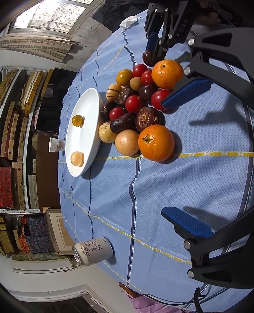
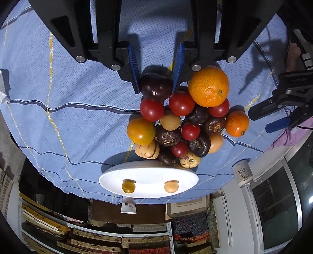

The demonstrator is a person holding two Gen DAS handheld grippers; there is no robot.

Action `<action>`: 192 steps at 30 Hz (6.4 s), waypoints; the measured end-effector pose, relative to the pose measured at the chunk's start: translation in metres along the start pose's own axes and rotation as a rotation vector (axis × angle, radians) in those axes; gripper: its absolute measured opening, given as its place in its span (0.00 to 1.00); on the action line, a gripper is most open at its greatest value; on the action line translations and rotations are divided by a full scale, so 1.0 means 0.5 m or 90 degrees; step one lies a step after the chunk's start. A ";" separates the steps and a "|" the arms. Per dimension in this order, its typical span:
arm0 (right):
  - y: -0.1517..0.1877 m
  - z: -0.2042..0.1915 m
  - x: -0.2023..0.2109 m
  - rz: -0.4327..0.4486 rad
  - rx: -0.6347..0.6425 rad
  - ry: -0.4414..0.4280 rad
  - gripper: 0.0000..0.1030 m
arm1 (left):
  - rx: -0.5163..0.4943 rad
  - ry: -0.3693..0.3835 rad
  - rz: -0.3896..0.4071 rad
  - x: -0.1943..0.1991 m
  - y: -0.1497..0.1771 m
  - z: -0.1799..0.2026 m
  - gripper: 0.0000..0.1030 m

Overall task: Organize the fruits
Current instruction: 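Grasp a dark purple plum with the right tool while the left tool returns to the pile, then grasp a large mandarin with the left tool while the right tool holds the plum, then carry the mandarin and plum over the white plate and open both tools, then grasp a large mandarin with the right tool while the left tool grasps a red tomato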

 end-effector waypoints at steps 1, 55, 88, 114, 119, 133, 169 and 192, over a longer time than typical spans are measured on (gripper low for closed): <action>0.000 0.001 0.001 0.002 -0.002 -0.003 0.32 | -0.004 0.000 -0.005 -0.004 -0.001 0.002 0.96; -0.001 0.013 -0.001 0.003 -0.020 -0.029 0.32 | 0.001 -0.009 -0.081 -0.079 -0.040 -0.006 0.44; -0.183 0.115 0.144 0.140 -0.012 0.017 0.32 | -0.021 0.027 0.020 0.013 -0.227 0.030 0.44; -0.418 0.150 -0.203 0.007 -0.019 0.015 0.42 | -0.014 0.005 -0.077 -0.307 -0.396 0.036 0.62; -0.373 0.137 -0.117 0.037 -0.016 0.004 0.42 | -0.003 0.018 -0.047 -0.223 -0.369 0.021 0.73; -0.015 -0.063 0.041 0.006 0.069 -0.097 0.56 | -0.021 0.035 0.002 -0.038 -0.094 0.007 0.87; 0.063 0.059 0.041 0.013 -0.018 -0.042 0.45 | -0.146 0.018 -0.093 -0.073 0.001 0.167 0.49; 0.063 0.056 0.036 -0.001 -0.015 -0.042 0.46 | -0.130 0.062 -0.094 -0.077 -0.002 0.168 0.27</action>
Point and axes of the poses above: each gripper's, at about its wrist camera, not at the fingertips, and x roughly against the way its jaws point, z to its right, y to its underside, the point moved 2 cm from there along -x, roughly the way its jaws point, and after that the axes turned 3 degrees about -z, right-handed, at the moved point
